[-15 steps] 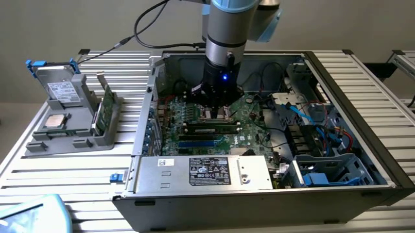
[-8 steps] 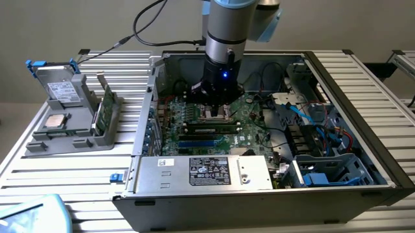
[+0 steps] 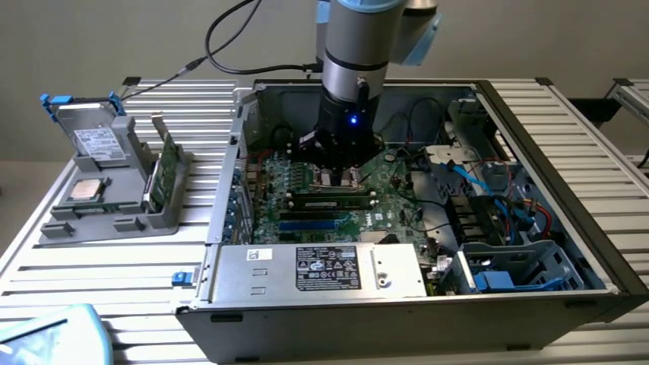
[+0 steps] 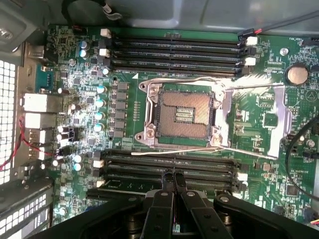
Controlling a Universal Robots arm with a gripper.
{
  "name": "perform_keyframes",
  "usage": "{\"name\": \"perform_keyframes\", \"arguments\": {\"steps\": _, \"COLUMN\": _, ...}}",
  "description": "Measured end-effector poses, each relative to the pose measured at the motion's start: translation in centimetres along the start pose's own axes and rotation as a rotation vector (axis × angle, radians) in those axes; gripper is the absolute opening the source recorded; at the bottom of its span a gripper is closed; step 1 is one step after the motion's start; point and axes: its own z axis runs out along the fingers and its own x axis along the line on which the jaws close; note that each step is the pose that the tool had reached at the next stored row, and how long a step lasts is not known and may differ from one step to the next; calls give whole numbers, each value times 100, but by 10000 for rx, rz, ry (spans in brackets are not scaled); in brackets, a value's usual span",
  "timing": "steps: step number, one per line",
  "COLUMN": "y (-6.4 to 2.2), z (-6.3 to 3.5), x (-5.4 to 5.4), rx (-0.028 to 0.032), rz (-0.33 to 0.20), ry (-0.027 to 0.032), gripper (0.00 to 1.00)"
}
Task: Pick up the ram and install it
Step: 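Press down the ram until it locks into place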
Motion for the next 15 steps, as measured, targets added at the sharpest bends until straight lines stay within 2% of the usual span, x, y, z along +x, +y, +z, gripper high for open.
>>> {"name": "perform_keyframes", "arguments": {"steps": 7, "y": -150, "z": -41, "x": 10, "rx": -1, "rz": 29, "ry": -1, "gripper": 11}}
{"name": "perform_keyframes", "arguments": {"steps": 15, "y": -161, "z": -42, "x": 11, "rx": -3, "rz": 40, "ry": 6, "gripper": 11}}
